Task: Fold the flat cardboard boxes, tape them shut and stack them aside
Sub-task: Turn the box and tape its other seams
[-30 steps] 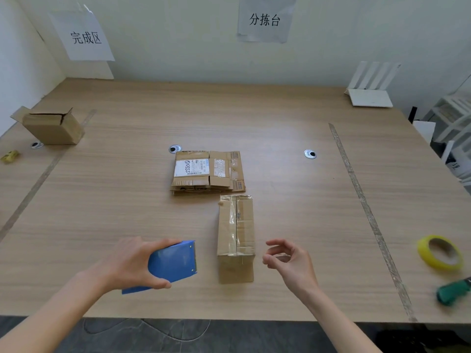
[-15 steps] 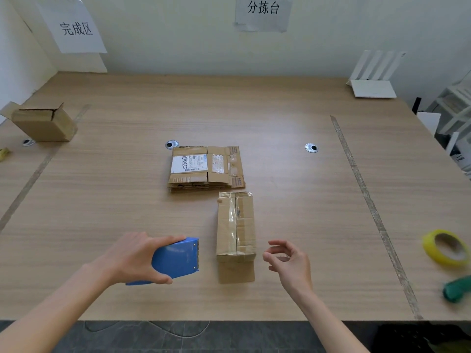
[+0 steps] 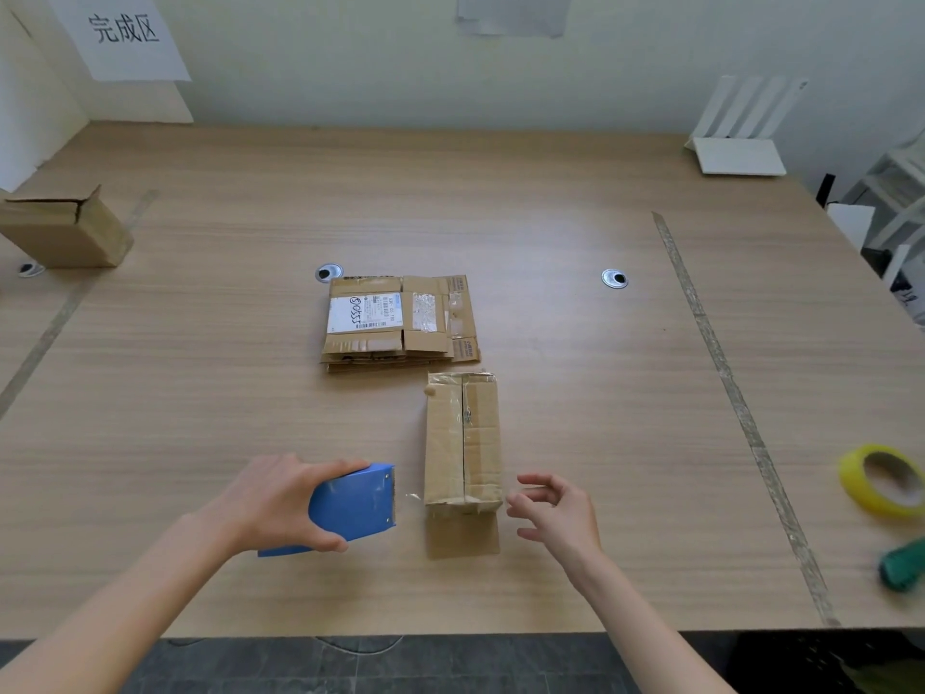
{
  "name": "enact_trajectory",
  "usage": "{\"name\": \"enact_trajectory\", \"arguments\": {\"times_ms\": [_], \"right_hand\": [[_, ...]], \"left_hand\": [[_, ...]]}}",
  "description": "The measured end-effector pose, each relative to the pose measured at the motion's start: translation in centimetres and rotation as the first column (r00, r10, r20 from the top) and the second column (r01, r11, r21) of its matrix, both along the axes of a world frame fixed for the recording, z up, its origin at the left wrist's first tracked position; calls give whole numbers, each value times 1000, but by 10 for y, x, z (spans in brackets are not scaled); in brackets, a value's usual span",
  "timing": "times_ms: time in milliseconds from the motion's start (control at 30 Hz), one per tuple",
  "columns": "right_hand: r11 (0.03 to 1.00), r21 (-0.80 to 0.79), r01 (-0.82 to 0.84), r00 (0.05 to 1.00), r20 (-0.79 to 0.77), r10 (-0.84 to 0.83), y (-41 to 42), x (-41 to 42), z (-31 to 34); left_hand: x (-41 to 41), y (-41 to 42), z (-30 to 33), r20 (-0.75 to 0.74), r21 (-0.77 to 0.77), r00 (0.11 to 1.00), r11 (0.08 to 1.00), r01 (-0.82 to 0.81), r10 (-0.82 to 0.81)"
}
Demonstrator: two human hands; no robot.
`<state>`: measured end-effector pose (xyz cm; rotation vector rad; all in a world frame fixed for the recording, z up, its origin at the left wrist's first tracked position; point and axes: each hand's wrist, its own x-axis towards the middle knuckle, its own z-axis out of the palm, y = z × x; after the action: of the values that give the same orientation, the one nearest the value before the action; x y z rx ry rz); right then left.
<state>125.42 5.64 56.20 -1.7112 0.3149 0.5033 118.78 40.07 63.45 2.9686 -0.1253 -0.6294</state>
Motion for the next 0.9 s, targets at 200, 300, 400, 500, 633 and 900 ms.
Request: {"name": "enact_trajectory", "arguments": {"times_ms": [200,300,400,500,633,900], "right_hand": [[999,3,54,998,-9,-54,10,2,-6],[995,-37,89,996,20,-88,13,2,-12],[989,-49,138,989,53,-135,16,-1,-16],[988,-124,90,993,84,-80,19,-7,-21],[982,-167,84,991,112,-66,21,-16,-19],[811,-576,-103,473,689,549,21,0,19]], "left_hand": [[5,-1,-13,8,-20,1000,1000,-3,3],[6,-2,-18,9,-44,1000,999,-12,13],[7,-4,-20,9,-61,1000,998,-4,5],[8,-4,-20,8,-59,1000,998,10,-10],[7,-4,-18,9,-62,1000,998,11,-11],[6,-6,-17,21,-82,999,996,26,-24]]}}
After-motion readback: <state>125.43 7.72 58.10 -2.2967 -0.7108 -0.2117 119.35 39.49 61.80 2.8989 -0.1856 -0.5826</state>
